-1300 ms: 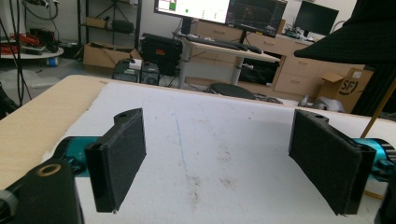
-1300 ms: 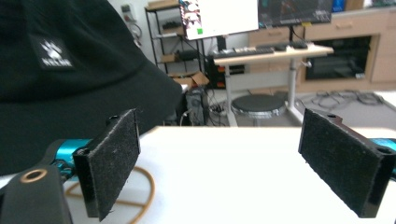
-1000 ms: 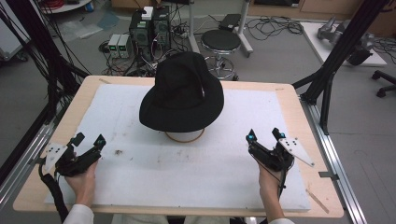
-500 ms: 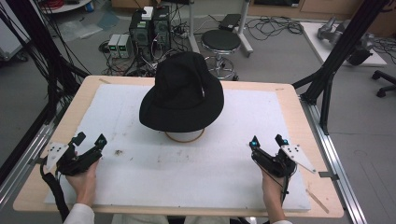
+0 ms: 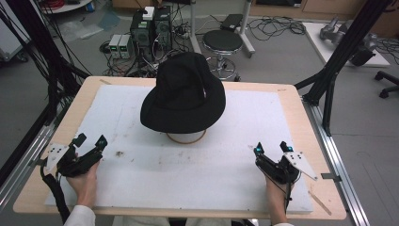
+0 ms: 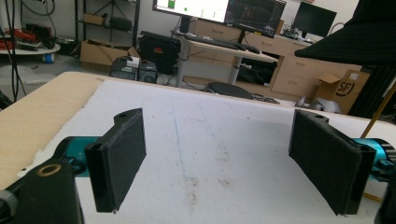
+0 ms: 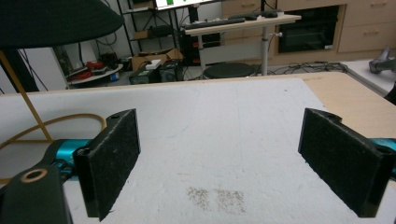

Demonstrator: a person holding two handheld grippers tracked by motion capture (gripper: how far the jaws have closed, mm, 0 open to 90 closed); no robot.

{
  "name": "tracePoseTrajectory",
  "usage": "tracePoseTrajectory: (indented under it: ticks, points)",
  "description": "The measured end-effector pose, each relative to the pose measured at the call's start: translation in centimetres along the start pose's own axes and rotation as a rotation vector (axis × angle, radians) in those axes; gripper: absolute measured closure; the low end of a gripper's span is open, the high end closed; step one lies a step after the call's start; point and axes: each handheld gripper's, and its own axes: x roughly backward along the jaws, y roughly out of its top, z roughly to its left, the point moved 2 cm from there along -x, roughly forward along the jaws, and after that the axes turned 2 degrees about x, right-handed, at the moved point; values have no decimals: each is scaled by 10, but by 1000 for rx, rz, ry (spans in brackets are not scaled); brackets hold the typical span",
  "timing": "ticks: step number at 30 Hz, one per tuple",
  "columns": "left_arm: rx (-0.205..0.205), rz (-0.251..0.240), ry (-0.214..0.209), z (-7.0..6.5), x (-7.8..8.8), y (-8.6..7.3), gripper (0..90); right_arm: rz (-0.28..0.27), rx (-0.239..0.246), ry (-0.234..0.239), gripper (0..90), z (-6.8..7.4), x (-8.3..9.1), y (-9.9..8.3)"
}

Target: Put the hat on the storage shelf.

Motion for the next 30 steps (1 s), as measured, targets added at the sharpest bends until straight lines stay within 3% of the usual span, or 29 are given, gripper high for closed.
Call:
tracePoseTrajectory:
  ticks: [5,15,19,30]
  points:
    - [-1,4,-4,-1,-1,-1,191,0,2,-9,120,-3,0,-2]
    - [5,8,-3,-1,0,-1,192,-34,-40,-15,120,-7,1,-1]
    - [24,7,0,1,0,-1,192,-48,-61,10,120,-7,1,-1]
    - [33,7,3,3,0,-2,193,-41,-52,31,120,-5,0,-2]
